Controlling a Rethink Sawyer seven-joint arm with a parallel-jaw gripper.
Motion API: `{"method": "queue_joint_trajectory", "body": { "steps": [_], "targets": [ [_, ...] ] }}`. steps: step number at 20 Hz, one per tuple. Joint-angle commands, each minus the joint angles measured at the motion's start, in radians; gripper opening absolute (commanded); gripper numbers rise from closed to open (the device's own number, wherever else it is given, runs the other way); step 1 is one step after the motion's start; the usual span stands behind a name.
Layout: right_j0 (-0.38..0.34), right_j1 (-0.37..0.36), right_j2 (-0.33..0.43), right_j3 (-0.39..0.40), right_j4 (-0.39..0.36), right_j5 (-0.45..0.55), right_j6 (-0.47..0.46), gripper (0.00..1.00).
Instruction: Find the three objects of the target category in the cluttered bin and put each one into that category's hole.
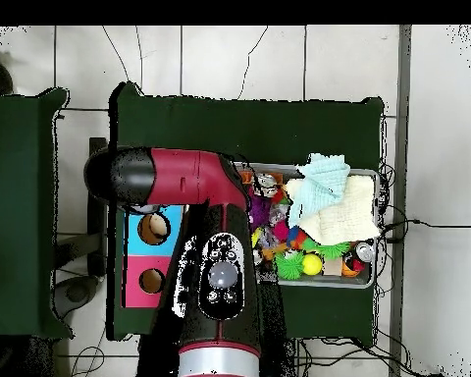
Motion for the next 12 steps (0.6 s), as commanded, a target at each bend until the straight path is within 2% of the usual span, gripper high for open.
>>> {"method": "queue_joint_trajectory", "body": {
  "steps": [1,12],
  "targets": [
    [0.002,0.05,0.009,0.061,-0.032,-0.058,0.148,0.0],
    [0.011,0.055,0.011,0.06,0.0,-0.074,0.186,0.0]
  ]
}}
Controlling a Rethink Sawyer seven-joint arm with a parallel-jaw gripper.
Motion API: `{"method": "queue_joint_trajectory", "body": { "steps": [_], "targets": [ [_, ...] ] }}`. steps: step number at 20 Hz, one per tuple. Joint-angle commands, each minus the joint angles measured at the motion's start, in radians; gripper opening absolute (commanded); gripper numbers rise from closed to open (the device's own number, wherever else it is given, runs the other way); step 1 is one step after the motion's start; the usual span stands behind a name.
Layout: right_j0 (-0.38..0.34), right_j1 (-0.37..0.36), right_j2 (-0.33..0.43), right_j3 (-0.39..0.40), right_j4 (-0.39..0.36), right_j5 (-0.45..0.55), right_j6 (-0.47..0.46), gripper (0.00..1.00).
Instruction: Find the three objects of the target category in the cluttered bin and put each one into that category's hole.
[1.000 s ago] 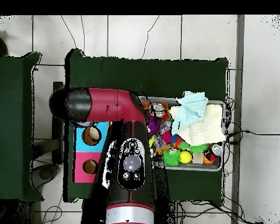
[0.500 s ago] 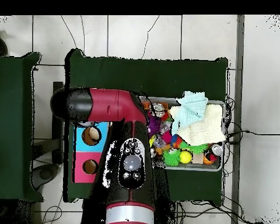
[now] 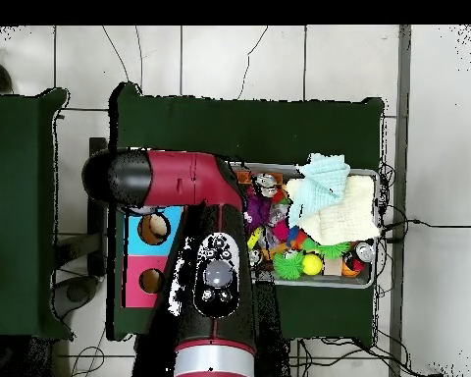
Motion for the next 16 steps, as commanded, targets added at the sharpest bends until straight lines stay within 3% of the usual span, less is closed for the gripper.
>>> {"method": "queue_joint_trajectory", "body": {
  "steps": [1,10,16],
  "targets": [
    [0.001,0.051,0.017,0.06,0.004,-0.079,0.194,0.0],
    [0.08,0.142,-0.025,0.042,0.018,-0.22,0.313,0.0],
    [0.11,0.223,-0.053,0.012,0.04,-0.306,0.312,0.0]
  ]
}}
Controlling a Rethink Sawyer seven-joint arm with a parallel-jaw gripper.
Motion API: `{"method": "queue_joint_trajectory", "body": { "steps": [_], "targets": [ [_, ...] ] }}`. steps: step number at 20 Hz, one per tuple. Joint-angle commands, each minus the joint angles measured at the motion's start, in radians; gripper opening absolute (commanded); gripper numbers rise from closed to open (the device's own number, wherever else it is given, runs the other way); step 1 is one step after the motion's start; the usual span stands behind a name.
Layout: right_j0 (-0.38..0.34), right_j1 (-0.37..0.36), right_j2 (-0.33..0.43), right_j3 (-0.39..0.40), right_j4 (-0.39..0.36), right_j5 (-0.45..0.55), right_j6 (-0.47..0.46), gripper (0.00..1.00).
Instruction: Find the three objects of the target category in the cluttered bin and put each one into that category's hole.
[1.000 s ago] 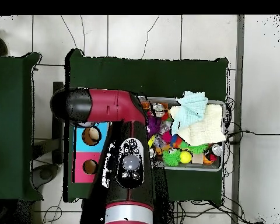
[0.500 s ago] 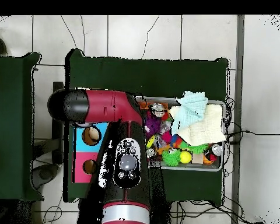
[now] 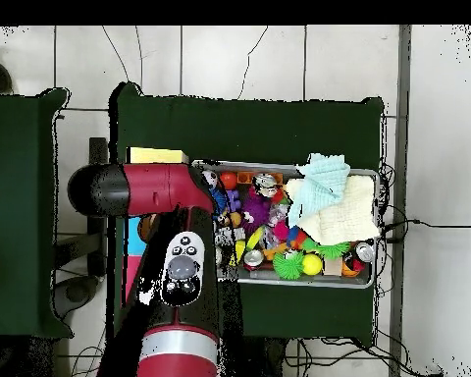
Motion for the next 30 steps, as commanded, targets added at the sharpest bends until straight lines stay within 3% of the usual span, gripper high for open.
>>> {"method": "queue_joint_trajectory", "body": {
  "steps": [1,5,8,13,23,25,30],
  "targets": [
    [0.019,0.14,-0.011,0.019,0.038,-0.096,0.305,0.0],
    [0.02,0.182,-0.017,-0.002,0.05,-0.089,0.271,0.0],
    [-0.008,0.23,0.006,-0.041,0.036,-0.047,0.191,0.0],
    [-0.042,0.265,0.045,-0.033,0.034,-0.092,0.142,0.0],
    [-0.059,0.218,0.058,0.003,0.03,-0.095,0.122,0.0],
    [-0.061,0.192,0.061,0.022,0.029,-0.084,0.115,0.0],
    [-0.056,0.042,0.048,0.077,0.045,0.024,0.104,0.0]
  ]
}}
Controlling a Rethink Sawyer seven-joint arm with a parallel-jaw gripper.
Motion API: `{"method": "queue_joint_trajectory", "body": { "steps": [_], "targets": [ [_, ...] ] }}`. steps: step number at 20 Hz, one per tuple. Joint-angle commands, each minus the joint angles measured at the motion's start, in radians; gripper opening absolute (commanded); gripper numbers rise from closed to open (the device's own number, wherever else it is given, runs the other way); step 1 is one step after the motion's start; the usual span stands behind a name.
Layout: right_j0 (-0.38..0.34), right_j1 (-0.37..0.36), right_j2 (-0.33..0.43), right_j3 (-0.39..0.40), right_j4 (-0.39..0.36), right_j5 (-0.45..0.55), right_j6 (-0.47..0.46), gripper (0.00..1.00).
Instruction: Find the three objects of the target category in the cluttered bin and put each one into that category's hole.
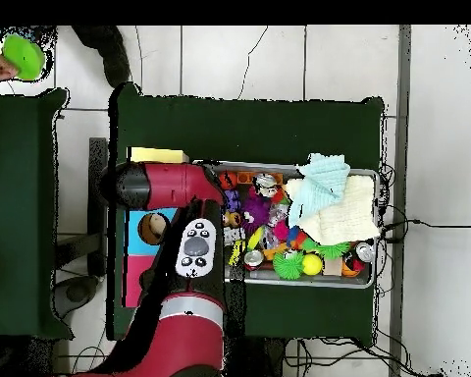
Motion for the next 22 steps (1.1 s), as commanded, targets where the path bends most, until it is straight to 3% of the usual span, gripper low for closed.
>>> {"method": "queue_joint_trajectory", "body": {
  "steps": [1,4,12,22],
  "targets": [
    [-0.034,-0.104,0.071,0.14,0.02,0.133,0.097,0.0],
    [-0.029,-0.174,0.06,0.153,0.028,0.222,0.097,0.0],
    [-0.024,-0.262,0.035,0.143,0.01,0.339,0.091,0.0],
    [-0.067,-0.356,0.053,0.183,0.014,0.408,0.051,0.0]
  ]
}}
